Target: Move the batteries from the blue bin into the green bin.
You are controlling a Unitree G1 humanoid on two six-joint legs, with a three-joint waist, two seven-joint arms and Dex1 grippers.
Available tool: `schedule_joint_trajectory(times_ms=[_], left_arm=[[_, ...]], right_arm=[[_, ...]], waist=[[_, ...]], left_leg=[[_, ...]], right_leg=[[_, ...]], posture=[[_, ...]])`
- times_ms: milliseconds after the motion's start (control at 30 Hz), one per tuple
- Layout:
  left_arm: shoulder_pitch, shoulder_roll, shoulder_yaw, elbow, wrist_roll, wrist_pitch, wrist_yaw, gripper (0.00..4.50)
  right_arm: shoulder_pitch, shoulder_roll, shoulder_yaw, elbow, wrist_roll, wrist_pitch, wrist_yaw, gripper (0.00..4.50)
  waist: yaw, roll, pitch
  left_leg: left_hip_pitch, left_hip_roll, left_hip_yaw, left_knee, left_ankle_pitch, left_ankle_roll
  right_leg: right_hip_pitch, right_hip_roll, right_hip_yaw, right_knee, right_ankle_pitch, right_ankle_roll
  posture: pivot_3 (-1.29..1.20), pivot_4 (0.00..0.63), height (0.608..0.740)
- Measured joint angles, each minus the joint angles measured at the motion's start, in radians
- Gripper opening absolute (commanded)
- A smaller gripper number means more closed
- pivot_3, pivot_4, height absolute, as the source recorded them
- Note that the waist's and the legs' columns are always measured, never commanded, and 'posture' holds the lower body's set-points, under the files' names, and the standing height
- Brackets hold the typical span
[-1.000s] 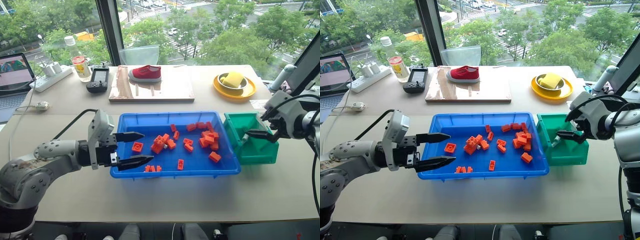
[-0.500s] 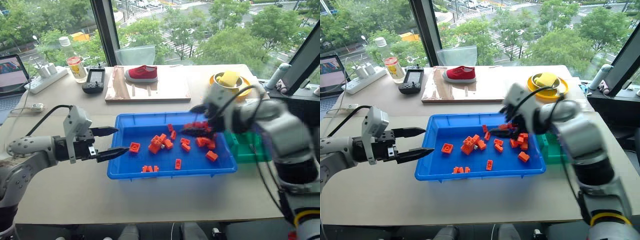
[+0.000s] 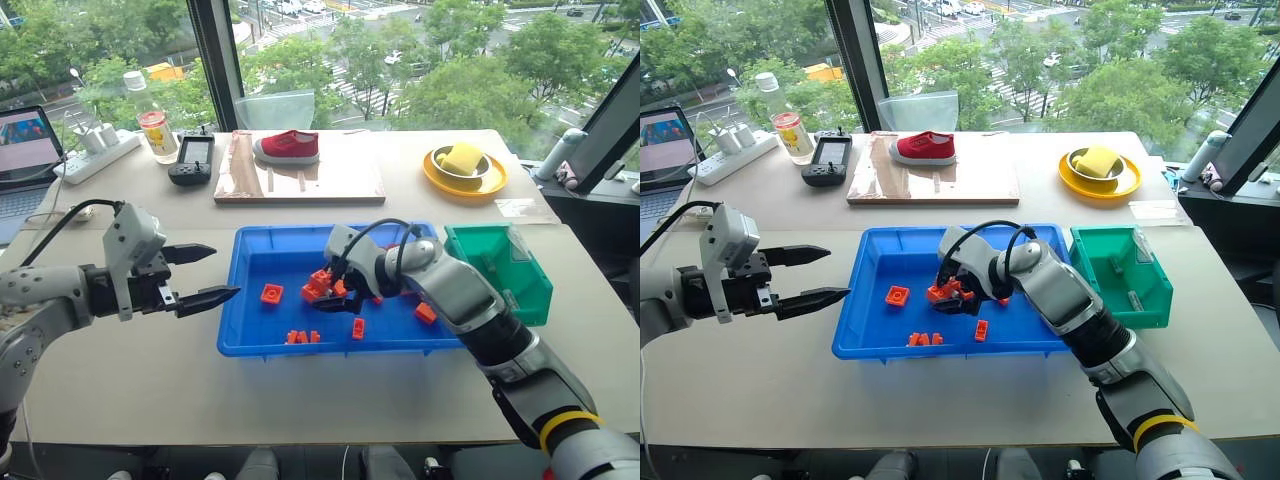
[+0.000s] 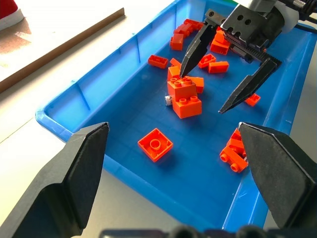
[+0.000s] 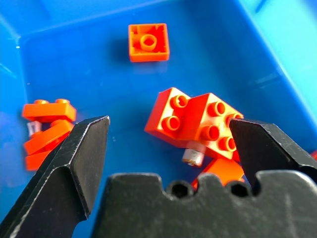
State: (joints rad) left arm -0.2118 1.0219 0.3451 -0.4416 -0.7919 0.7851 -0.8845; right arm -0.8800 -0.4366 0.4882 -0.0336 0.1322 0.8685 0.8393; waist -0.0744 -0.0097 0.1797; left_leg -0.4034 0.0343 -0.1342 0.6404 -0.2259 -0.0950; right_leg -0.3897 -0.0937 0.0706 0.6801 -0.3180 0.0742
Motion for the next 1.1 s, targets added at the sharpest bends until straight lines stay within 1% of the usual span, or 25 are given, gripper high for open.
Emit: schedule_joint_trajectory(times_ms=[133,467,533,567,667,733,1100], left_arm=[[-0.001,-0.009,0.000,-0.018,-0.007,0.007,0.013,4.50],[-0.020,-0.014,-0.005,-0.018,-0.033,0.025,0.024,4.50],[-0.021,-0.014,-0.010,-0.018,-0.034,0.025,0.026,4.50],[-0.021,-0.014,-0.010,-0.018,-0.034,0.025,0.026,4.50],[-0.021,-0.014,-0.010,-0.018,-0.035,0.025,0.028,4.50],[-0.023,-0.014,-0.010,-0.018,-0.035,0.025,0.029,4.50],[-0.031,-0.014,-0.010,-0.018,-0.037,0.026,0.029,4.50]], right_arm=[[0.014,0.044,-0.010,0.025,-0.009,-0.001,-0.043,4.47],[0.029,0.060,-0.031,0.024,-0.013,0.007,-0.069,4.47],[0.030,0.060,-0.031,0.024,-0.013,0.007,-0.075,3.97],[0.030,0.060,-0.031,0.024,-0.013,0.008,-0.076,3.84],[0.031,0.061,-0.031,0.024,-0.013,0.008,-0.078,2.74],[0.032,0.063,-0.031,0.024,-0.013,0.008,-0.079,2.15],[0.038,0.066,-0.038,0.003,-0.011,0.017,-0.080,2.15]], waist=[[-0.002,0.000,0.000],[-0.003,0.000,0.000],[-0.005,0.000,0.000],[-0.006,0.000,0.000],[-0.010,0.000,0.000],[-0.011,0.000,0.000],[-0.021,0.000,0.000]], left_leg=[[0.000,0.000,0.000,0.000,0.000,0.000],[0.000,0.000,0.000,0.000,0.000,0.000],[0.000,0.000,0.000,0.000,0.000,0.000],[0.000,0.000,0.000,0.000,0.000,0.000],[0.000,0.000,0.000,0.000,0.000,0.000],[0.000,0.000,0.000,0.000,0.000,0.000],[0.000,0.000,-0.001,0.000,0.000,0.000]], right_leg=[[0.000,0.000,0.000,0.000,0.000,0.000],[0.000,0.000,0.000,0.000,0.000,0.000],[0.000,0.000,0.000,0.000,0.000,0.000],[0.000,0.000,0.000,0.000,0.000,0.000],[0.000,0.000,0.000,0.000,0.000,0.000],[0.000,0.000,0.000,0.000,0.000,0.000],[0.000,0.000,0.000,0.001,0.000,0.000]], posture=[[0.00,0.150,0.740],[0.00,0.150,0.740],[0.00,0.150,0.740],[0.00,0.150,0.740],[0.00,0.150,0.740],[0.00,0.150,0.740],[0.00,0.150,0.740]])
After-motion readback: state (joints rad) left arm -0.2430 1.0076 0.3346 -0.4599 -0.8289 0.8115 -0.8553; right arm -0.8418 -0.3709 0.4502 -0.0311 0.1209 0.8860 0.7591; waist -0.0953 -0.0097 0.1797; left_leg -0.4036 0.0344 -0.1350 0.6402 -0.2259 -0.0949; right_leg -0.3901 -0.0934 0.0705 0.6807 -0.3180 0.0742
